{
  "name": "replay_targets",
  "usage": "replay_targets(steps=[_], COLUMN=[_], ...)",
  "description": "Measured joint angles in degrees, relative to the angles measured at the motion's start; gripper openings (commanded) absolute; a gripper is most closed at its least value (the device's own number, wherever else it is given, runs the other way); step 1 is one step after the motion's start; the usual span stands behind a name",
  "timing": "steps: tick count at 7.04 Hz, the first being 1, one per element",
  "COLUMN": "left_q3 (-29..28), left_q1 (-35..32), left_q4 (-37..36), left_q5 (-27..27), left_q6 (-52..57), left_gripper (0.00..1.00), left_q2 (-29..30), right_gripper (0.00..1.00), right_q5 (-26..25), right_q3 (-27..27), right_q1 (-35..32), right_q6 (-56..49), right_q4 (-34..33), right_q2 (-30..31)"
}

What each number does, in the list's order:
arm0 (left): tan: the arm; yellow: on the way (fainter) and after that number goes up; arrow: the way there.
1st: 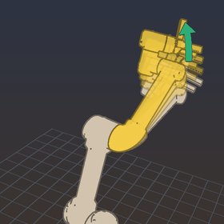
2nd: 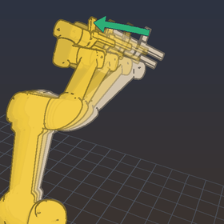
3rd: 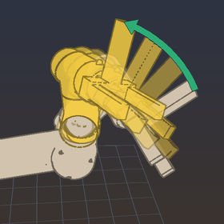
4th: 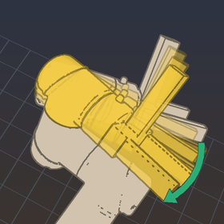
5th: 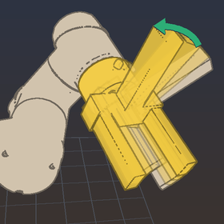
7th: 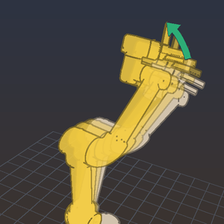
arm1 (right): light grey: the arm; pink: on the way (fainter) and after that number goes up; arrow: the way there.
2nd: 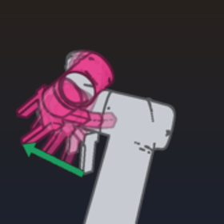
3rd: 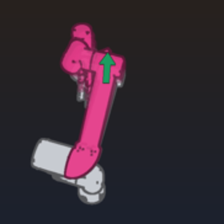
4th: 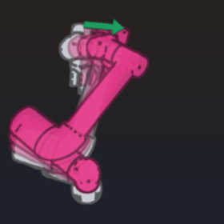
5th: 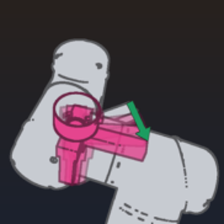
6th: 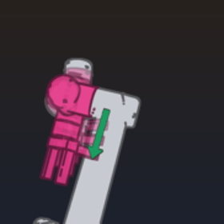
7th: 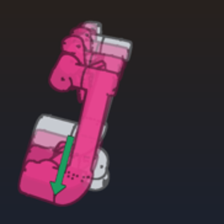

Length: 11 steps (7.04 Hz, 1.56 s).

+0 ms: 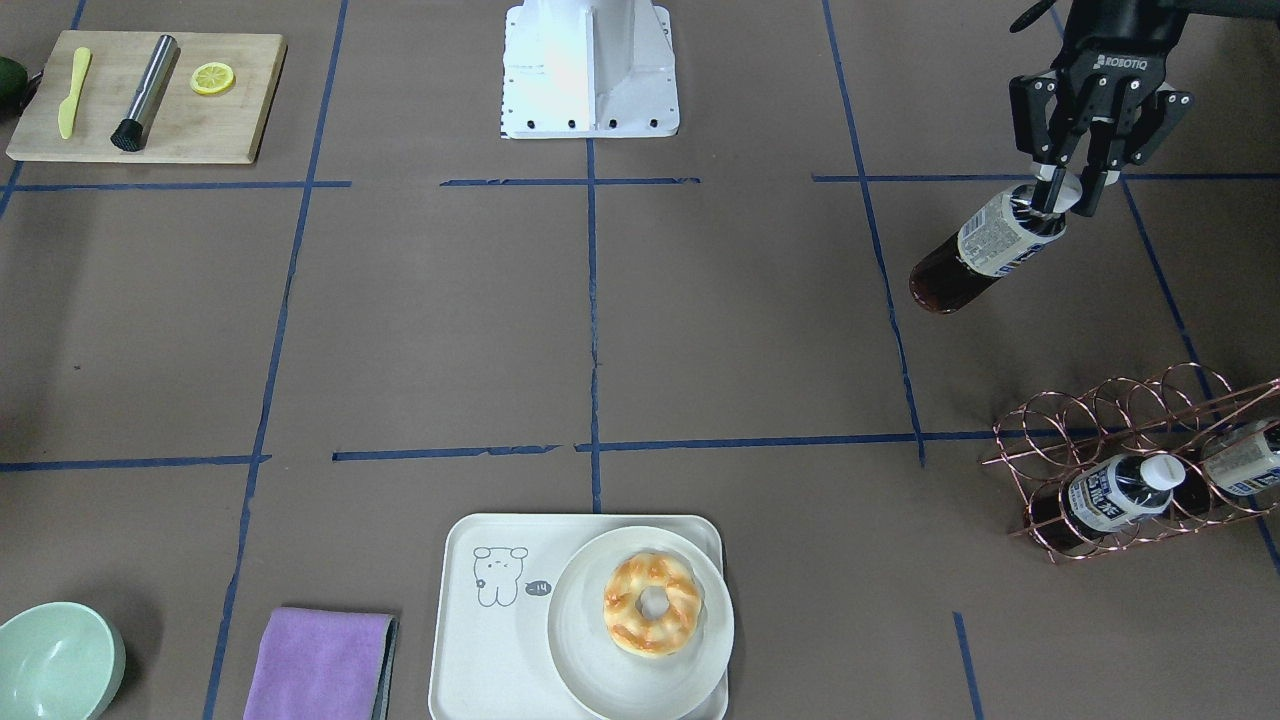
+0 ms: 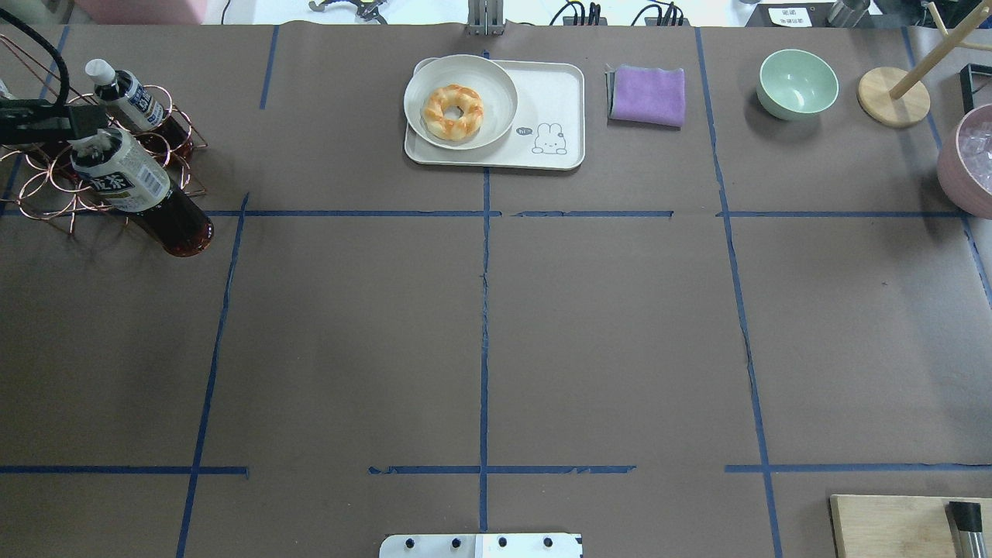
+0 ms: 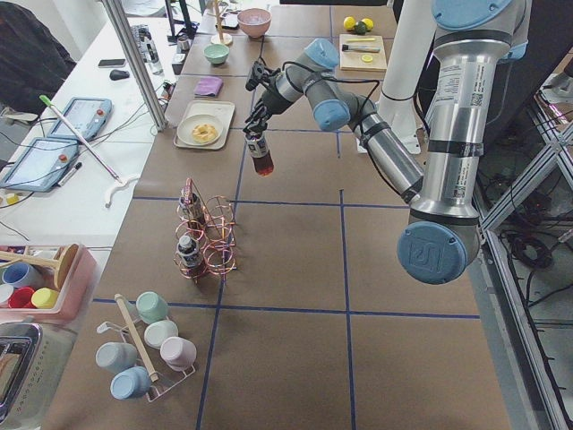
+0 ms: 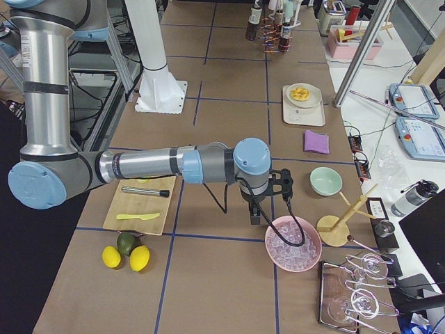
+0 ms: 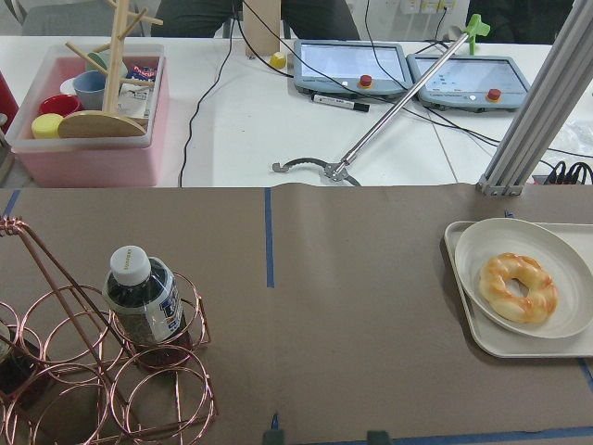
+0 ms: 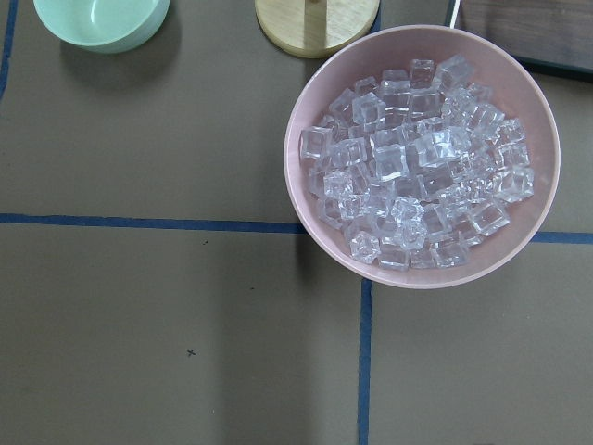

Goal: Place tea on tray
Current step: 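Grasp the dark tea bottle with the left gripper and lift it out, then carry the bottle with the left gripper to the table center and set it down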

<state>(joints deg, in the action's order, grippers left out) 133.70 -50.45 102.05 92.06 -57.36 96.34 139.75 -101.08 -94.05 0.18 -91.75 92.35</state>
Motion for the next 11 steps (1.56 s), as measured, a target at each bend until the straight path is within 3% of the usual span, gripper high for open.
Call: replay_targets(steps=[2, 3, 5, 11], left_q3=[2.5, 3.1, 2.3, -11.4], left_q1=[15.5, 18.9, 21.0, 25.1], left_q4=[-17.8, -21.4, -22.9, -15.1], left_q5=[-13.9, -16.9, -18.4, -18.8], left_q6=[-2.4, -2.6, -3.7, -8.6], left_gripper=[0.00, 0.00, 0.00, 0.00], left_q2=[12.7, 15.0, 16.8, 26.5], right_gripper=[1.00, 1.00, 1.00, 1.00], right_q5=[-0.1, -0.1, 0.0, 0.0], right_q3=[0.0, 0.0, -0.1, -0.3], right_q1=[0.0, 0.0, 0.0, 0.0], right_q6=[-0.1, -0.2, -0.1, 0.0], right_q4=[-0.1, -0.1, -0.1, -0.1], right_q2=[0.0, 0.0, 0.0, 0.0])
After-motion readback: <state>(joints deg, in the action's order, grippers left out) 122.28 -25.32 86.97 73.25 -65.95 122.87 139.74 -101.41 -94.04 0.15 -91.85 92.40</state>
